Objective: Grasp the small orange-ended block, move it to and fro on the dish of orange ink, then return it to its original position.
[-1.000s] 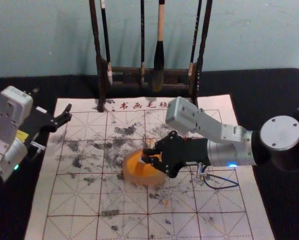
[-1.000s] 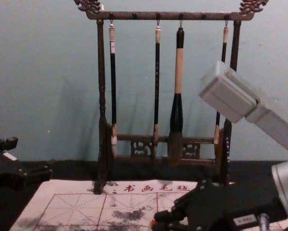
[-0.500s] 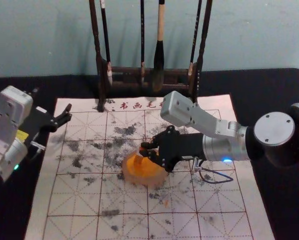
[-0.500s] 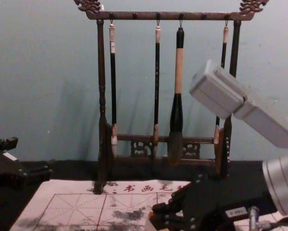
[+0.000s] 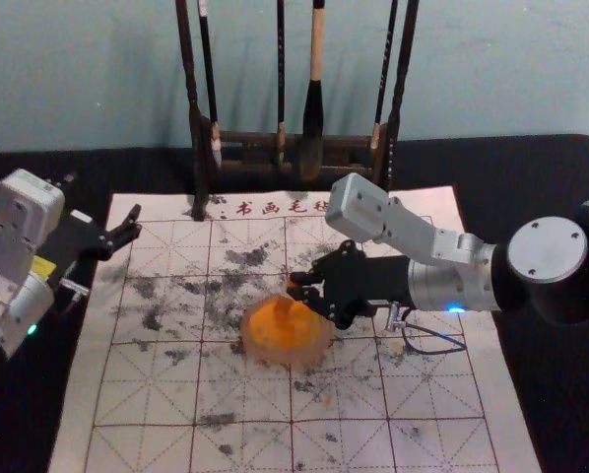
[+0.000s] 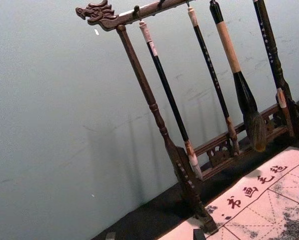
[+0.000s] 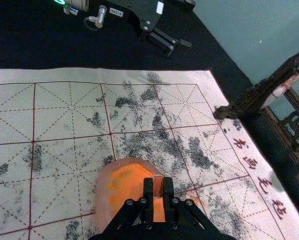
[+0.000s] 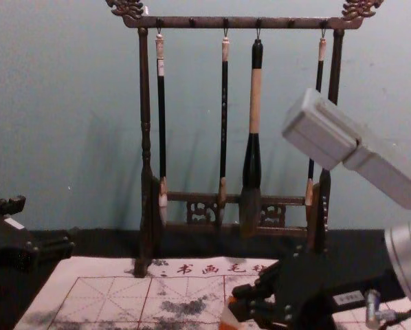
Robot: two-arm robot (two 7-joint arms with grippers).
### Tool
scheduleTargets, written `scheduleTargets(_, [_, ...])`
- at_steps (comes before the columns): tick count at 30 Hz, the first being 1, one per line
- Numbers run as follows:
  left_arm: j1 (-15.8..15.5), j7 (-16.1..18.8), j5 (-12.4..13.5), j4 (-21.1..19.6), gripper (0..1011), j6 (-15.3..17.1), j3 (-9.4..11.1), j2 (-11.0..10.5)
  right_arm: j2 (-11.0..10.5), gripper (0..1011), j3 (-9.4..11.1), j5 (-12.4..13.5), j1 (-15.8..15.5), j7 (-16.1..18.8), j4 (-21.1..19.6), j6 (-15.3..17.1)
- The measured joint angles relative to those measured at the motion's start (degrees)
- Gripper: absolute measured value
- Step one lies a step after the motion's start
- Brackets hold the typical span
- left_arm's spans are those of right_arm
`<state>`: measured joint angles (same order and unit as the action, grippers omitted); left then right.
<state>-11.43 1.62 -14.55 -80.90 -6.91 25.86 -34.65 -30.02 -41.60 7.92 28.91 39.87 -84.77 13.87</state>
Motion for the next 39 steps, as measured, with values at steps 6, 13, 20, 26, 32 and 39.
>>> scheduleTargets(6, [0.0, 0.0, 0.0, 0.0, 1001, 0.0, 0.0, 0.0, -0.52, 109, 0.62, 0.07, -0.35, 0.0, -0.35, 0.0])
scheduleTargets(13, [0.0, 0.0, 0.0, 0.0, 1001, 0.0, 0.0, 0.0, -1.25, 109, 1.33, 0.49, -0.81, 0.05, -0.99, -0.15])
scheduleTargets(20, [0.0, 0.0, 0.0, 0.0, 1001, 0.0, 0.0, 0.0, -2.27, 109, 1.46, 0.63, -1.41, 0.49, -1.58, -0.49])
scheduleTargets(26, [0.0, 0.0, 0.0, 0.0, 1001, 0.0, 0.0, 0.0, -2.88, 109, 1.43, 0.67, -1.92, 0.83, -2.17, -0.72])
scheduleTargets(32, [0.0, 0.0, 0.0, 0.0, 1001, 0.0, 0.0, 0.0, -3.54, 109, 1.53, 1.17, -2.6, 1.27, -3.33, -0.89])
scheduleTargets(39, [0.0, 0.0, 0.0, 0.0, 1001, 0.0, 0.0, 0.0, -3.96, 109, 1.35, 1.54, -3.04, 1.71, -4.08, -1.15])
